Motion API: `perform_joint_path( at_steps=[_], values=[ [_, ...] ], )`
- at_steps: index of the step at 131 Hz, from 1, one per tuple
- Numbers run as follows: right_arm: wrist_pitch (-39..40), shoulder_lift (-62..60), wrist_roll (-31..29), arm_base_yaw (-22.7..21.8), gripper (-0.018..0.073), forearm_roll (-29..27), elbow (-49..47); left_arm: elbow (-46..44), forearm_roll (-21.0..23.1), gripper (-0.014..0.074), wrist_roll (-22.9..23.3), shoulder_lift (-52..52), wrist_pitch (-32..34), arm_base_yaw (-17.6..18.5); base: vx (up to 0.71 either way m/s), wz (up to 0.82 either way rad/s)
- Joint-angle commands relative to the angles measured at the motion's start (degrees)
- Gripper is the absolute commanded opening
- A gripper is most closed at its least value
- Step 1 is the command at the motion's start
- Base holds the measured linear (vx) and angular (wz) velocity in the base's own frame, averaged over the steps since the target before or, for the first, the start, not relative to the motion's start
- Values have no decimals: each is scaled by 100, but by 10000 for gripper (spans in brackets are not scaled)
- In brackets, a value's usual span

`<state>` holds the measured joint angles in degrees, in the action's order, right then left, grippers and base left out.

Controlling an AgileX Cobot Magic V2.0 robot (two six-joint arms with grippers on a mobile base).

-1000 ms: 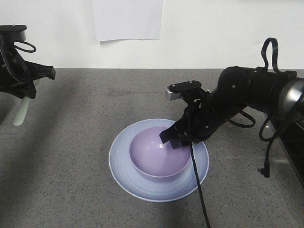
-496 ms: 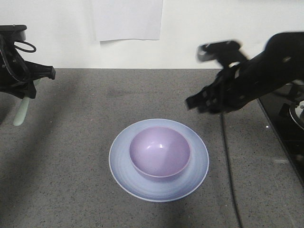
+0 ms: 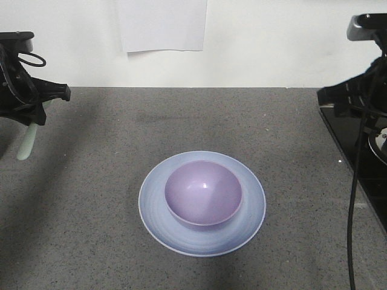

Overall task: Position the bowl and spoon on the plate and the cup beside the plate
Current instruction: 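Open the right gripper and raise it away from the bowl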

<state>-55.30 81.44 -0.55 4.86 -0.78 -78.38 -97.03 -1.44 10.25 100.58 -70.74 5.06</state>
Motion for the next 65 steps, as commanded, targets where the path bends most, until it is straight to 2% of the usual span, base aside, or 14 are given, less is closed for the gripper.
perform_joint_path(
  at_steps=[1,12,65],
  values=[
    [-60,-189,55,-43,92,266,-170,-152,11,-6,-2,-281,142,34,0,0],
    [-104,-217,152,-25,-16,310,-170,-152,11,-6,-2,-281,142,34,0,0],
    [446,-1179,444,-25,-7,366,489,-152,11,-8,-2,-281,275,34,0,0]
  ],
)
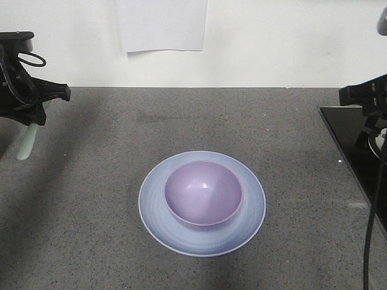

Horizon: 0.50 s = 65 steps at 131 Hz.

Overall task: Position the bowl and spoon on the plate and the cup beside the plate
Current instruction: 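Open the right gripper and raise it away from the bowl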

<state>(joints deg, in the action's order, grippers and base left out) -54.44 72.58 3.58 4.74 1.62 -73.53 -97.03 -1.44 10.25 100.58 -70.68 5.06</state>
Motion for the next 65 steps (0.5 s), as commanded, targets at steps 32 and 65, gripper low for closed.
perform_joint_path(
  at_steps=[32,65],
  values=[
    [-1,-369,26,-13,-7,301,97,-152,11,-8,-2,-281,315,34,0,0],
    [-212,-382,26,-13,-7,301,97,-152,11,-8,-2,-274,416,34,0,0]
  ],
)
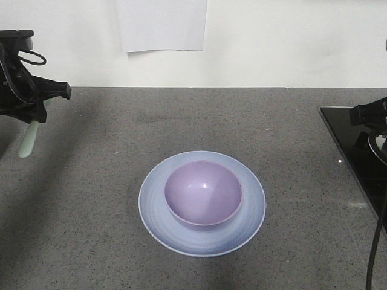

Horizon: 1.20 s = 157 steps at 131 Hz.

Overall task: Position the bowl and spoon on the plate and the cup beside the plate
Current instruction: 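Open the right gripper and raise it away from the bowl, then move the left gripper with the spoon over the bowl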

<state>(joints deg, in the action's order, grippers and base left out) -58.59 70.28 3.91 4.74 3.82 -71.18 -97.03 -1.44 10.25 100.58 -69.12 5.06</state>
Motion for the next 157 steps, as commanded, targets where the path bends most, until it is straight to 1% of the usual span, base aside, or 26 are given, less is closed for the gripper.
perform_joint_path(
  at_steps=[1,15,24,31,37,45,46,49,50,55,56,57,58,59,60,66,74,83,97,105,106,115,118,128,140,157],
  values=[
    [204,-152,-7,-13,-7,82,-138,-152,11,-8,-2,-274,260,34,0,0],
    [197,-152,-7,-13,-7,82,-138,-152,11,-8,-74,-275,361,34,0,0],
    [197,-152,-7,-13,-7,82,-138,-223,17,-7,-588,-275,359,40,0,0],
    [197,-152,-7,-13,-7,82,-138,-288,63,-6,-783,-275,332,40,0,0],
    [192,-152,-7,-13,-7,82,-138,-384,194,-7,-981,-280,255,40,0,0],
    [192,-152,-7,-13,-7,82,-138,-533,524,-7,-1280,-280,169,40,0,0],
    [192,-152,-7,-13,-7,82,-138,-566,681,-7,-1369,-280,145,49,0,0],
    [192,-152,-7,-13,-7,82,-138,-601,789,-7,-1471,-280,134,49,0,0],
    [192,-152,-7,-13,-7,82,-138,-636,911,-7,-1578,-280,119,55,0,0],
    [192,-152,-7,-13,-7,82,-138,-706,1150,-7,-1801,-280,105,75,0,0],
    [192,-152,-7,-13,-7,82,-138,-742,1261,-7,-1956,-280,105,94,0,0],
    [192,-152,-7,-13,-7,82,-138,-742,1261,-7,-1956,-280,105,94,0,0],
    [192,-152,-7,-13,-7,82,-138,-775,1374,-7,-2005,-280,105,113,0,0],
    [192,-152,-7,-13,-7,82,-138,-791,1374,-7,-2052,-280,105,124,0,0],
    [192,-152,-7,-13,-7,82,-138,-809,1484,-7,-2098,-280,115,134,0,0],
    [192,-152,-7,-13,-7,82,-138,-903,1756,-7,-2327,-274,151,214,0,0],
    [178,-152,-7,-13,-7,78,-138,-1029,2021,-7,-2397,-274,253,395,0,0],
    [178,-152,-7,-13,-7,78,-138,-1124,2066,-7,-2397,-274,358,597,0,0],
    [178,-152,-7,-13,-7,70,-138,-1235,2066,-7,-2467,-262,351,1025,0,0],
    [178,-152,-7,-13,-7,65,-138,-1264,2059,-7,-2577,-242,224,1254,0,0],
    [178,-152,-7,-13,-7,65,-138,-1283,2055,-7,-2596,-225,183,1337,0,0],
    [172,-152,-7,-13,-7,64,-138,-1279,2047,-7,-2660,-193,13,1554,0,0],
    [177,-152,-7,-13,-7,64,-138,-1278,2003,-7,-2691,-148,-100,1688,0,0],
    [175,-152,-7,-13,-7,64,-138,-1278,1790,-7,-2694,-65,-311,1949,0,0],
    [167,-152,-7,-13,-7,64,-138,-1278,1452,-7,-2674,73,-310,2237,0,0],
    [167,-152,-7,-13,-7,64,-138,-1278,1408,-7,-2643,268,-310,2626,0,0]
  ],
)
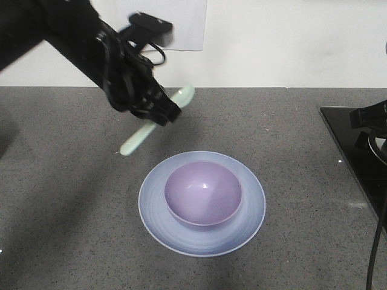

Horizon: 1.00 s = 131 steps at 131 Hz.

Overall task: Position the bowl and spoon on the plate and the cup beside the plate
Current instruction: 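Move the left gripper with the spoon over the bowl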

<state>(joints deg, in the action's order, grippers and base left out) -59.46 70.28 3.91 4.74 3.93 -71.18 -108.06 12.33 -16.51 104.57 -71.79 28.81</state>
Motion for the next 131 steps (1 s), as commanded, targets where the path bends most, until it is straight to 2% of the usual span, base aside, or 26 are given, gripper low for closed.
perform_joint_path(
  at_steps=[1,36,57,65,100,120,131],
  values=[
    [254,-152,-7,-13,-7,53,-138,-175,31,-7,39,-121,-43,291,0,0],
    [254,-152,-7,-13,-7,53,-138,-175,-136,-4,474,111,-43,800,0,0],
    [254,-152,-7,-13,-7,53,-138,-175,-714,0,816,118,-43,991,0,0],
    [254,-152,-7,-13,-7,53,-138,-137,-797,1,875,118,-43,1032,0,0],
    [254,-152,-7,-13,-7,53,-138,443,-745,9,879,112,-43,1038,0,0],
    [254,-152,-7,-13,-7,53,-138,585,-364,15,879,112,-43,1037,0,0],
    [254,-152,-7,-13,-7,53,-138,585,-325,20,879,112,-43,1093,0,0]
  ],
)
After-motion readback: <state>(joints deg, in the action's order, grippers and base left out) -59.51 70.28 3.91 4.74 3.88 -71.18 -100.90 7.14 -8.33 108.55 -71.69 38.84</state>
